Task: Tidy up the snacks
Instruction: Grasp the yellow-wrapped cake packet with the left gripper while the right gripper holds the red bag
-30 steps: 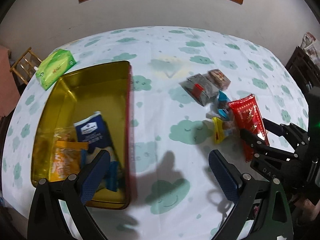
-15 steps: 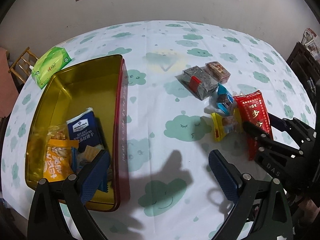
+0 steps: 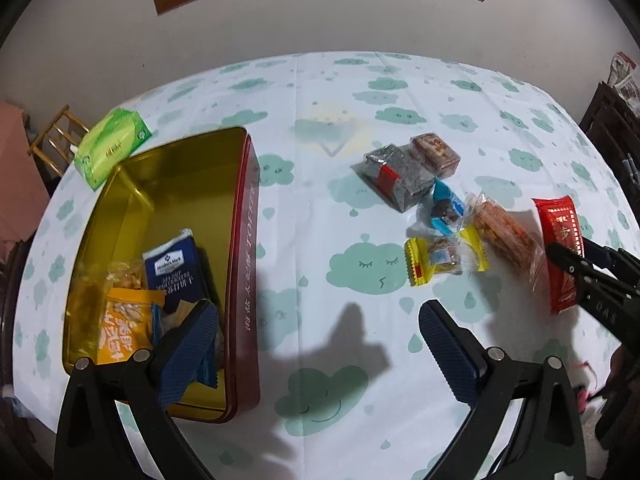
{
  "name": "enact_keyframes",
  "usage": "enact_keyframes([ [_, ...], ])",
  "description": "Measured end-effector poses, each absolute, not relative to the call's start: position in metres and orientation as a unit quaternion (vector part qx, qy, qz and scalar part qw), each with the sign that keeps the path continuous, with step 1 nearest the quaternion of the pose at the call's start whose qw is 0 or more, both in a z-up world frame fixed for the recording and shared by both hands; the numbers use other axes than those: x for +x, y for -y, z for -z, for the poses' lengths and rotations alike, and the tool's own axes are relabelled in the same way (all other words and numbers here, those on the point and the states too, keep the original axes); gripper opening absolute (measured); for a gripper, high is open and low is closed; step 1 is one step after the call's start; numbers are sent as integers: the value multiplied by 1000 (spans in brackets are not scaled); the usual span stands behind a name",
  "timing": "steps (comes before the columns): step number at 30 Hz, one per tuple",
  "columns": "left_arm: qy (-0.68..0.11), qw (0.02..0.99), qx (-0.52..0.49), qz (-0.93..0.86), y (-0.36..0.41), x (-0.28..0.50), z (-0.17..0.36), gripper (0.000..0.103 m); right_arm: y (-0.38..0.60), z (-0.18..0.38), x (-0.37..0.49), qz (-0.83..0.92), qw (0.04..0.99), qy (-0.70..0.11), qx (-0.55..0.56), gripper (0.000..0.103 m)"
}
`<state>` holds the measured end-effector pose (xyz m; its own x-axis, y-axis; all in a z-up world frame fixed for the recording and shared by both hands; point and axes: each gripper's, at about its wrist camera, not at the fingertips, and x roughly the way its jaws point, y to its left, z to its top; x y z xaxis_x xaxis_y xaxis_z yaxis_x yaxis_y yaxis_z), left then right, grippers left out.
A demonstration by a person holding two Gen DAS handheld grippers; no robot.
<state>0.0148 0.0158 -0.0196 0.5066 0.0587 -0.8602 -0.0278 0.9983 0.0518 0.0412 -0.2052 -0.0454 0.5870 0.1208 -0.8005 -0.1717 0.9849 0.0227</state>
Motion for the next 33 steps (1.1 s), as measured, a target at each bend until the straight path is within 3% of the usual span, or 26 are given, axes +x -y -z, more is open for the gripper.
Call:
enact_keyframes([
  [11,-482,875,15,34,24,28,17,98,273,58,50,-13,892,-452,-6,46],
  [20,-508,859,-8,61,41,57,42,72,290,67,49,-11,892,-452,20,46],
  [29,-538,839,-40,78,49,74,66,60,292,69,47,-17,893,-449,24,47],
  [33,-532,842,-23,82,58,73,66,50,292,69,46,-19,894,-447,24,47],
])
